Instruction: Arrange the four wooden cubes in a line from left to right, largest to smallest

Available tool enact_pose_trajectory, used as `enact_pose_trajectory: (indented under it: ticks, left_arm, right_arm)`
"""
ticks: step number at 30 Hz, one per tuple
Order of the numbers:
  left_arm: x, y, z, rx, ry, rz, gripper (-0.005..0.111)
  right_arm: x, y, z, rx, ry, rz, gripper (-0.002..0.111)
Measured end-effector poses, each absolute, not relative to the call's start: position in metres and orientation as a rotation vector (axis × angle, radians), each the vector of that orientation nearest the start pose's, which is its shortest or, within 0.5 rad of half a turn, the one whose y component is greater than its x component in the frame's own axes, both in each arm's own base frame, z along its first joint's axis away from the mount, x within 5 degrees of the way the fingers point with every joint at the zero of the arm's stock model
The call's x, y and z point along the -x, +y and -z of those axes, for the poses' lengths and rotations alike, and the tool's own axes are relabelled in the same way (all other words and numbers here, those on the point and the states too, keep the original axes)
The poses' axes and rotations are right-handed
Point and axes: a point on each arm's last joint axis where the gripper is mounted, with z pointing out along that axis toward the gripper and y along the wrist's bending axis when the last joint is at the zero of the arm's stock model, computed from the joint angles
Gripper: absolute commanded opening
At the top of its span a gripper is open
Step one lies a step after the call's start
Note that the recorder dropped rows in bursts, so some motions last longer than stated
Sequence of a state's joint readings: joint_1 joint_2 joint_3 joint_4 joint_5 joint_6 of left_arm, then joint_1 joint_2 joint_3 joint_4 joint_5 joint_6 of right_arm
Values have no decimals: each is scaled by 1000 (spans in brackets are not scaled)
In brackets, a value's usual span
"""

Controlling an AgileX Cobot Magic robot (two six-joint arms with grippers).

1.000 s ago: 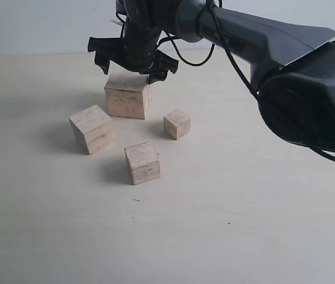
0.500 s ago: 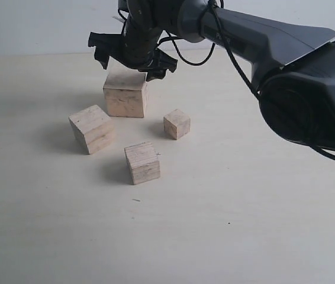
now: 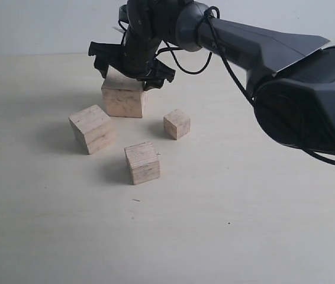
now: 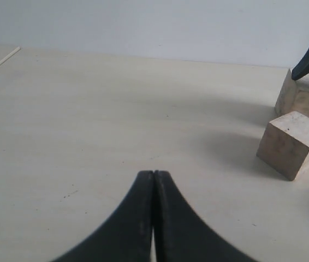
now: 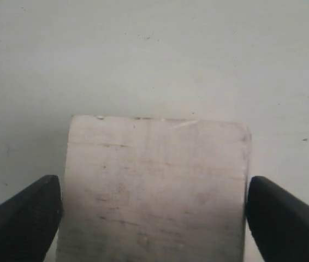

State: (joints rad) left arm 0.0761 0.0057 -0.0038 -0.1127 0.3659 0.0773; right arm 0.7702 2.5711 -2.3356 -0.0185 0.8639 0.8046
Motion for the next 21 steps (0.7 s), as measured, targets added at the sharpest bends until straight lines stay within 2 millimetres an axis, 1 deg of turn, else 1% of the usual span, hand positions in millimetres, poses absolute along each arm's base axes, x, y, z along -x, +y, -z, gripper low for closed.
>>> enact_pose_trajectory:
  ticks: [9,11,13,16,17,19,20,21]
  left_arm:
    - [-53,0,-181,68,1848,4,0]
    - [-53,0,-181,68,1848,4,0]
    - [-53,0,-181,68,1848,4,0]
    - [-53,0,-181,68,1848,4,0]
    - [-53,0,-181,68,1848,4,0]
    - [-53,0,-181,68,1848,4,0]
    - [-53,0,-181,68,1848,4,0]
    - [-53,0,-181,68,1848,4,0]
  right_arm:
    - [-403,389,-148,-40,2680,-564,85]
    - [-403,389,-148,-34,2677,-558,83]
    - [-403,389,-148,-30,2677,-557,79]
    - [-403,389,-148,-27,2682,-551,62]
    - [-402,389,-148,-27,2685,-549,53]
    - [-401,388,-148,-31,2699,-543,40]
    - [-401,388,-148,-26,2707,-538,31]
    - [-400,388,-149,-18,2714,-533,26]
